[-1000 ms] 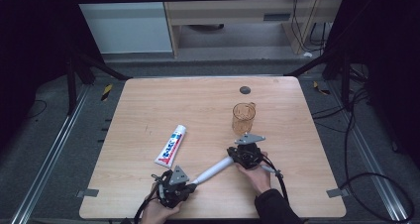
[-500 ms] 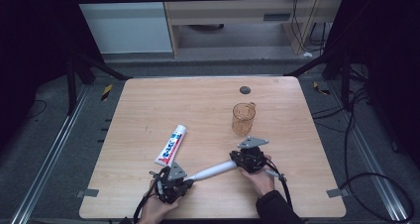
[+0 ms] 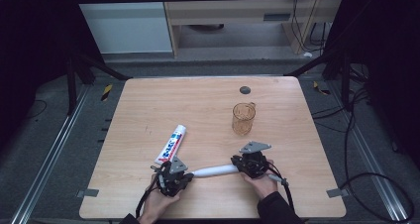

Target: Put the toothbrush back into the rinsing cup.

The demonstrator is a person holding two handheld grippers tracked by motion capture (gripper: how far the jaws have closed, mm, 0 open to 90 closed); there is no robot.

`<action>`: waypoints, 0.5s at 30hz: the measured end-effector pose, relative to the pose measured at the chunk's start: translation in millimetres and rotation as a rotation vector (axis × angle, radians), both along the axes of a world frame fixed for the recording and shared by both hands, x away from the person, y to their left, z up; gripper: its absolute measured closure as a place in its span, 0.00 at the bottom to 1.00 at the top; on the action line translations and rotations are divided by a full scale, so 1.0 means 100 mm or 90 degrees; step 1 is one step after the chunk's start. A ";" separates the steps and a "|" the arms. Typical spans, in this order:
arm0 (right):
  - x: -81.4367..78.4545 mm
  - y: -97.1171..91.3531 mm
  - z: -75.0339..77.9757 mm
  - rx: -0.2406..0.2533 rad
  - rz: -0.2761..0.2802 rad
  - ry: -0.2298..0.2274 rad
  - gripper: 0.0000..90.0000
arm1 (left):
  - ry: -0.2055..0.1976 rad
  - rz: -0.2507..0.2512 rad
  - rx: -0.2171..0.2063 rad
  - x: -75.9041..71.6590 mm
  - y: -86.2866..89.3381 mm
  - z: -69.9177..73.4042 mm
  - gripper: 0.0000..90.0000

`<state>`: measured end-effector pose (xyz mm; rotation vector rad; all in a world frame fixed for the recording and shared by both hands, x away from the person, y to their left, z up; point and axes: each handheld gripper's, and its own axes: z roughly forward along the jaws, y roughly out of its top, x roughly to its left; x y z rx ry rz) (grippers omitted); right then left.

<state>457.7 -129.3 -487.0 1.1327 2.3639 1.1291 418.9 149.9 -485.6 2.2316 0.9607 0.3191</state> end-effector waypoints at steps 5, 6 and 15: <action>-0.03 -0.02 -0.01 -0.001 0.002 0.000 0.91 | -0.004 0.005 0.004 0.05 -0.02 -0.01 0.99; -0.03 -0.02 -0.01 -0.001 0.002 0.000 0.91 | -0.003 0.008 0.003 0.06 -0.02 -0.01 0.99; -0.10 -0.08 0.01 0.005 -0.003 0.004 0.91 | -0.013 0.020 -0.002 0.15 -0.05 0.01 1.00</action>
